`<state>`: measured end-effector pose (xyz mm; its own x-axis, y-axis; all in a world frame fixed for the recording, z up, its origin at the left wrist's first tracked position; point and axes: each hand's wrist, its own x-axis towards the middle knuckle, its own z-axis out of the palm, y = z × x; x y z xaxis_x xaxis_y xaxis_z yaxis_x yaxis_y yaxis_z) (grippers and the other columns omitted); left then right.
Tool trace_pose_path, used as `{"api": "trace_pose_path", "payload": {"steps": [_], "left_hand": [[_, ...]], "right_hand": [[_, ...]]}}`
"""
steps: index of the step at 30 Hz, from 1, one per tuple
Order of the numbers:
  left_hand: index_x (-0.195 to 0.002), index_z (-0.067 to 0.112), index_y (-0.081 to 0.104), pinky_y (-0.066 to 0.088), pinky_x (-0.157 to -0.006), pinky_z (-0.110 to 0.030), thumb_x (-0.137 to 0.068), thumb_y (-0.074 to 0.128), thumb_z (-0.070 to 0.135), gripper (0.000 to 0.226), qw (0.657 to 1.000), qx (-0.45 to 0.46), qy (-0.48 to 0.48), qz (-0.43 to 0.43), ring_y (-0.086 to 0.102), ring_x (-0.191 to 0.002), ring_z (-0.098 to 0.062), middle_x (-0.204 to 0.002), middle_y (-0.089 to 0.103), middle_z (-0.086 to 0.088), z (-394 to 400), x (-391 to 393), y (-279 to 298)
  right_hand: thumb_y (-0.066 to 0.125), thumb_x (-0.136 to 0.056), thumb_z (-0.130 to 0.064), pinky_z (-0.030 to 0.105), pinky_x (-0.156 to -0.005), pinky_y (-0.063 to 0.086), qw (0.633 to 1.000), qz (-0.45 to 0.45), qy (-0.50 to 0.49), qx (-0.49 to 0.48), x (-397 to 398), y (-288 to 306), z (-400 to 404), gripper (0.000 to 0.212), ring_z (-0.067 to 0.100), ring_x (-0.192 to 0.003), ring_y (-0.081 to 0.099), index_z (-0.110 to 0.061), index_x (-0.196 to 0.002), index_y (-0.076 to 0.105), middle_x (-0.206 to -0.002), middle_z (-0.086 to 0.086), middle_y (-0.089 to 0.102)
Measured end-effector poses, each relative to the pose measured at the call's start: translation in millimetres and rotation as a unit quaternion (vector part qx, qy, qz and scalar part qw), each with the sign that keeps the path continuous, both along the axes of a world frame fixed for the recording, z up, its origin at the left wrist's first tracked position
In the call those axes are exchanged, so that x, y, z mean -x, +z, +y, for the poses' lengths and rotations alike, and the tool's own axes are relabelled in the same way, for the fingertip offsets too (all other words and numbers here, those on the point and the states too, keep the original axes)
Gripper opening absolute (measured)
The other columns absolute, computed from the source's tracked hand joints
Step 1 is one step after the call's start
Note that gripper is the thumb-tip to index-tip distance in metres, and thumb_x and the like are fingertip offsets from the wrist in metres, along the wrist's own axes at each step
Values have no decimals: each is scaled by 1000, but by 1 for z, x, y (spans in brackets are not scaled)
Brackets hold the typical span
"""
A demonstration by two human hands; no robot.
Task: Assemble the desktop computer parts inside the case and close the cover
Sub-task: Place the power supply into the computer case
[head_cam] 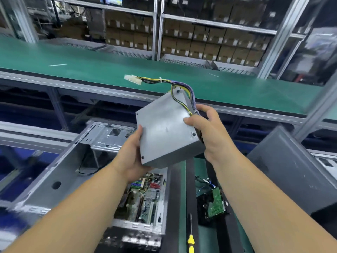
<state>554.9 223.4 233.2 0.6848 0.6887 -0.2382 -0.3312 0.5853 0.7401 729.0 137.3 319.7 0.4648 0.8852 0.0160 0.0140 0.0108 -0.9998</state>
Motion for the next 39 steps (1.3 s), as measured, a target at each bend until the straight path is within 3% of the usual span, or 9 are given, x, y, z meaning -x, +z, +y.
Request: {"api": "trace_pose_path", "payload": {"steps": [4,8,12,16,20,22,25,34,39], "left_hand": [[-131,26,62,37,-106,-51,-85,51,66,62,999,35,11,22,55,-123,-35,-130,63,-9,8,40,4],[-123,25,66,53,-84,-43,-83,55,62,56,997,4,25,70,66,-100,-29,-124,67,-5,14,73,12],[-110,19,60,39,-102,-50,-62,72,64,67,991,-8,51,122,40,-99,-30,-114,47,-4,23,101,19],[-107,19,59,40,-79,-39,-50,77,65,75,984,2,71,162,39,-90,-28,-102,49,-4,28,120,23],[-92,13,58,45,-42,-22,-64,77,57,55,975,7,113,193,49,-35,-17,-51,60,-5,27,134,27],[-111,10,59,56,-52,-33,-69,72,64,69,971,-13,104,214,66,-53,-20,-87,69,-24,25,141,33],[-138,6,45,56,-87,-49,-73,47,86,103,980,-6,63,186,68,-101,-36,-125,60,-21,31,159,39],[-129,6,47,55,-90,-51,-73,32,91,103,983,6,59,174,69,-100,-38,-119,65,-19,34,179,52],[-129,16,57,58,-74,-39,-65,59,81,92,986,9,66,153,68,-104,-30,-119,68,-13,33,177,46]], "right_hand": [[72,-61,-39,33,-78,46,999,3,13,39,34,-2,9,59,17,-102,64,-33,-118,56,-116,-2,67],[71,-66,-48,38,-85,42,992,25,28,118,54,-10,22,55,22,-112,58,-27,-116,63,-123,-3,63],[70,-63,-46,35,-75,44,986,55,56,146,68,-15,31,35,23,-87,63,-25,-91,71,-99,0,72],[71,-69,-41,35,-68,46,991,31,46,125,80,-22,43,38,23,-87,60,-19,-100,66,-103,2,66],[81,-67,-42,50,-93,54,989,42,67,129,95,-32,57,63,27,-111,64,-19,-122,61,-121,4,67],[80,-79,-36,42,-72,60,986,62,90,128,97,-38,60,51,23,-96,73,-22,-124,60,-110,2,74],[72,-89,-29,35,-58,57,979,121,95,136,100,-46,64,32,22,-81,75,-20,-119,62,-100,3,77],[77,-78,-27,37,-59,58,971,185,95,120,112,-65,68,44,22,-88,75,-19,-118,62,-108,4,76],[73,-86,-21,34,-65,57,978,139,115,105,123,-69,70,39,18,-93,74,-22,-123,62,-109,-1,76]]}}
